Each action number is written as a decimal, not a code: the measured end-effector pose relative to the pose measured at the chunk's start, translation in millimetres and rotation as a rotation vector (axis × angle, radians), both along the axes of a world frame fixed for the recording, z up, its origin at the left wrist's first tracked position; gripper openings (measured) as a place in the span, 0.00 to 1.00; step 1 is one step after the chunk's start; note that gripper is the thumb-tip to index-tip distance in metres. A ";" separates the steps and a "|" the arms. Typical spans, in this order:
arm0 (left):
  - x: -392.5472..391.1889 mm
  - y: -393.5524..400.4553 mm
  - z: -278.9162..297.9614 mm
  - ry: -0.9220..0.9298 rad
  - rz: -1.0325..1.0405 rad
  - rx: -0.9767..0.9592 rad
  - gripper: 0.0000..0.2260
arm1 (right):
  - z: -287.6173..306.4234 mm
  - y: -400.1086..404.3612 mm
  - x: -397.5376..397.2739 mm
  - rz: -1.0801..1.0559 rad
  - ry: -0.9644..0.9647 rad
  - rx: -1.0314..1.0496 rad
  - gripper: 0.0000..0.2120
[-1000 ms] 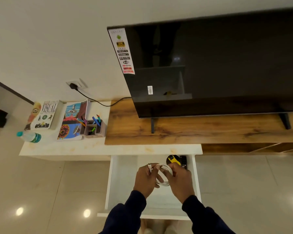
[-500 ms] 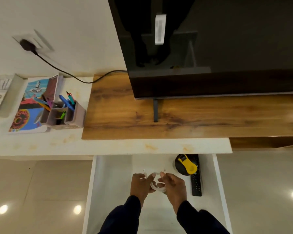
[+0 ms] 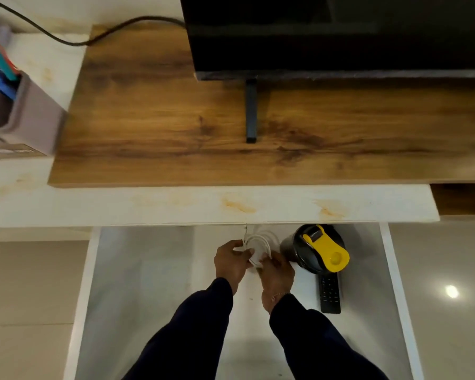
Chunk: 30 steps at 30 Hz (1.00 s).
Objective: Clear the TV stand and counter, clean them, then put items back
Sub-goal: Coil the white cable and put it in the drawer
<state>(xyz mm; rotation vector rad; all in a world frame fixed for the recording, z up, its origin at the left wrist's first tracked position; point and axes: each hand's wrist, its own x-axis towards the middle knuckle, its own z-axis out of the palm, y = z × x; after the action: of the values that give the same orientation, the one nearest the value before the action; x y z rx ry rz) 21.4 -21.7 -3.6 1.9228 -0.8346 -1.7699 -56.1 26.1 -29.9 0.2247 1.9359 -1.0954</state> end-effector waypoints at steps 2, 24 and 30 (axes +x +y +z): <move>-3.5 -1.5 -8.2 -0.036 0.023 -0.018 0.15 | -5.9 -0.3 -0.7 -0.078 -0.011 -0.027 0.14; 10.2 18.8 1.2 -0.033 -0.184 -0.075 0.39 | 18.6 20.0 4.9 -0.184 -0.171 -0.175 0.27; 41.3 27.5 49.1 -0.157 -0.351 -0.125 0.36 | 83.1 36.5 5.8 0.405 -0.043 -0.024 0.21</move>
<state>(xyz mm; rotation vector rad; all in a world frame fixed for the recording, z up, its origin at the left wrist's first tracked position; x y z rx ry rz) 62.7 5.7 45.5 1.9419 -1.3770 -1.7172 -50.3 62.6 53.2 -0.1529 1.8252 -0.8354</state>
